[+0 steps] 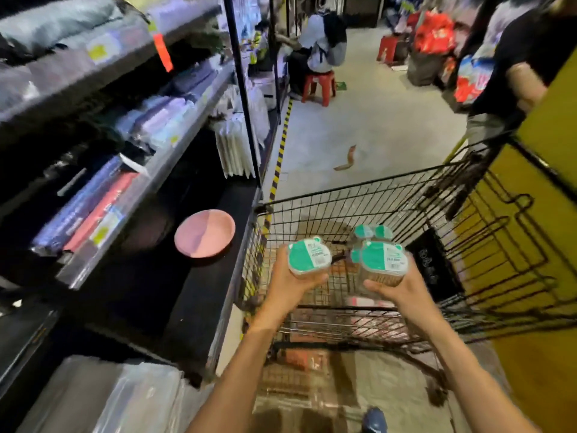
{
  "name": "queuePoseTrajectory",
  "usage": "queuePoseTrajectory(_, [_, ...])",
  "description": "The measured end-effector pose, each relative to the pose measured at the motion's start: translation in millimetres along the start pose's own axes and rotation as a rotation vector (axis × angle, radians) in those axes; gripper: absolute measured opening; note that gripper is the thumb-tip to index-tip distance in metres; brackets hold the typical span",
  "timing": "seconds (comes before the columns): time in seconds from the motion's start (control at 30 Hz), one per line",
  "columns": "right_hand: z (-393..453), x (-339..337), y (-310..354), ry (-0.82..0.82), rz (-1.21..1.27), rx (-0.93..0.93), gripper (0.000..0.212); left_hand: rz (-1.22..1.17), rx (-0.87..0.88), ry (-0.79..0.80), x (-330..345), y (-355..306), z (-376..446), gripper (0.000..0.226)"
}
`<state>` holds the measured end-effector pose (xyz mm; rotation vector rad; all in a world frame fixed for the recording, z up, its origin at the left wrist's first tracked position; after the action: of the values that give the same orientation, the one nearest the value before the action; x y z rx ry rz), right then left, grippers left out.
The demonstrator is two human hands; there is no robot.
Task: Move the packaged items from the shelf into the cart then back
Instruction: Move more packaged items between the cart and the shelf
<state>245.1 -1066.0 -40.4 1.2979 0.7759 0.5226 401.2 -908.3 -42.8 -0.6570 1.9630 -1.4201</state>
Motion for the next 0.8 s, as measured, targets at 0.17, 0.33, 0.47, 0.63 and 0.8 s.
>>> queuePoseTrajectory(0.17, [60, -80, -52, 0.029, -0.005, 0.083, 0.073, 0.030, -0.047, 0.051, 86, -13, 66, 0.065])
queuePoseTrajectory(0.33, [122, -122, -111, 0.031, -0.013, 0.193, 0.085, 0.022, -0.162, 0.059, 142, -7, 133, 0.065])
queuePoseTrajectory(0.47, [160, -131, -157, 0.047, 0.005, 0.265, 0.083, 0.060, -0.247, 0.050, 170, 19, 187, 0.070])
queuePoseTrajectory(0.63, [195, -125, -221, 0.019, -0.175, 0.261, 0.082, 0.203, -0.281, 0.025, 199, 65, 241, 0.076])
queuePoseTrajectory(0.8, [220, -110, -272, 0.023, -0.228, 0.297, 0.077, 0.287, -0.373, 0.003, 218, 114, 286, 0.086])
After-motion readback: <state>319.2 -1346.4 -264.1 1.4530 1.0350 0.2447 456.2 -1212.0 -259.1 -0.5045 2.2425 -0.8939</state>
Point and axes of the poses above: each hand's wrist, its own z-axis towards the middle knuckle, its own x-axis out of the palm, y = z × x, the point moved 2 cm from there along z, towards the middle knuckle, and after that the axes turned 9 degrees about -x, right-handed, at the moved point
